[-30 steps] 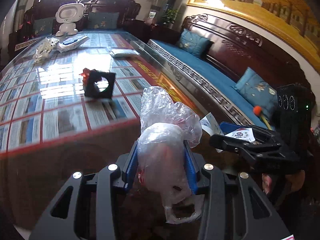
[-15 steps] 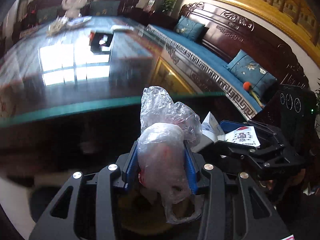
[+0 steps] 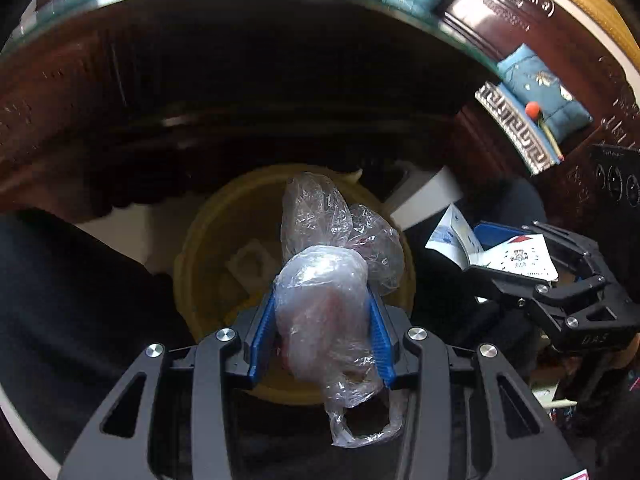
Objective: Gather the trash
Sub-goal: 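Carry the plastic bag and booklet to the bin and open both tools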
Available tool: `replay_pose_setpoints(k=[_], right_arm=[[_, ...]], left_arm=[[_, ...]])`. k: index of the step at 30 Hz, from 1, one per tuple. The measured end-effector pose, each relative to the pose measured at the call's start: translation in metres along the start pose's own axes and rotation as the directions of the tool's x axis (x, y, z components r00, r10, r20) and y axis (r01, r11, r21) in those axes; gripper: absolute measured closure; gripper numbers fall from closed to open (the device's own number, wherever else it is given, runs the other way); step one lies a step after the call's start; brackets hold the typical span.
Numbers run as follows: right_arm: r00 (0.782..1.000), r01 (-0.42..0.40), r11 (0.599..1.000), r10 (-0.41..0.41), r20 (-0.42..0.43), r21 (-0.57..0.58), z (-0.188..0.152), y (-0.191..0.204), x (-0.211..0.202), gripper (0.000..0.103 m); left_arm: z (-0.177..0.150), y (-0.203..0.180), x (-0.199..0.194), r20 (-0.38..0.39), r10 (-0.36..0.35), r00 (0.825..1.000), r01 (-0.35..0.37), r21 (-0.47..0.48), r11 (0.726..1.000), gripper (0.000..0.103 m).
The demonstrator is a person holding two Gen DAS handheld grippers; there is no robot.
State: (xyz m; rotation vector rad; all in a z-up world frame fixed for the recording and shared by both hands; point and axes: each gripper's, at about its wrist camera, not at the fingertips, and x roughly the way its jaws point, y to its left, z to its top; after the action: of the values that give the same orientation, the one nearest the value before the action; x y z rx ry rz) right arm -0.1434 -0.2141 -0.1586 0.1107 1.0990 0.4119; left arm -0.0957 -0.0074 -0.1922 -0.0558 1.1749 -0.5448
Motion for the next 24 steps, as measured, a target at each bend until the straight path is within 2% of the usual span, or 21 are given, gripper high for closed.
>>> replay_pose_setpoints(k=[2, 3, 4, 6, 14, 24], right_arm=[[1.0, 0.004, 1.0, -0.004, -0.015, 0.007, -0.007, -0.002, 0.007, 0.035], [1.0, 0.007, 1.0, -0.007, -0.027, 0.011, -0.009, -0.004, 0.012, 0.035], [0.999, 0.012, 1.0, -0.012, -0.035, 0.015, -0.011, -0.005, 0.016, 0.034], [0.999, 0.014, 1.0, -0.013, -0.048, 0.021, -0.012, -0.007, 0.022, 0.035], [0.997, 0.016, 0.998, -0.012, -0.077, 0.053, -0.017, -0.014, 0.038, 0.035], [0.995, 0.046, 0.999, -0.043, -0.095, 0.027, -0.012, -0.015, 0.051, 0.035]], left_arm=[[-0.005, 0.001, 0.016, -0.043, -0.019, 0.999, 0.019, 0.005, 1.0, 0.059], [-0.007, 0.002, 0.021, -0.051, -0.015, 0.999, 0.015, 0.006, 1.0, 0.054], [-0.008, 0.003, 0.026, -0.055, -0.008, 0.998, 0.008, 0.007, 1.0, 0.041], [-0.01, 0.006, 0.038, -0.07, 0.0, 0.998, 0.001, 0.013, 1.0, 0.034], [-0.008, 0.012, 0.059, -0.098, 0.008, 0.995, -0.007, 0.012, 1.0, 0.031], [-0.008, 0.018, 0.051, -0.086, 0.021, 0.996, -0.02, 0.016, 1.0, 0.025]])
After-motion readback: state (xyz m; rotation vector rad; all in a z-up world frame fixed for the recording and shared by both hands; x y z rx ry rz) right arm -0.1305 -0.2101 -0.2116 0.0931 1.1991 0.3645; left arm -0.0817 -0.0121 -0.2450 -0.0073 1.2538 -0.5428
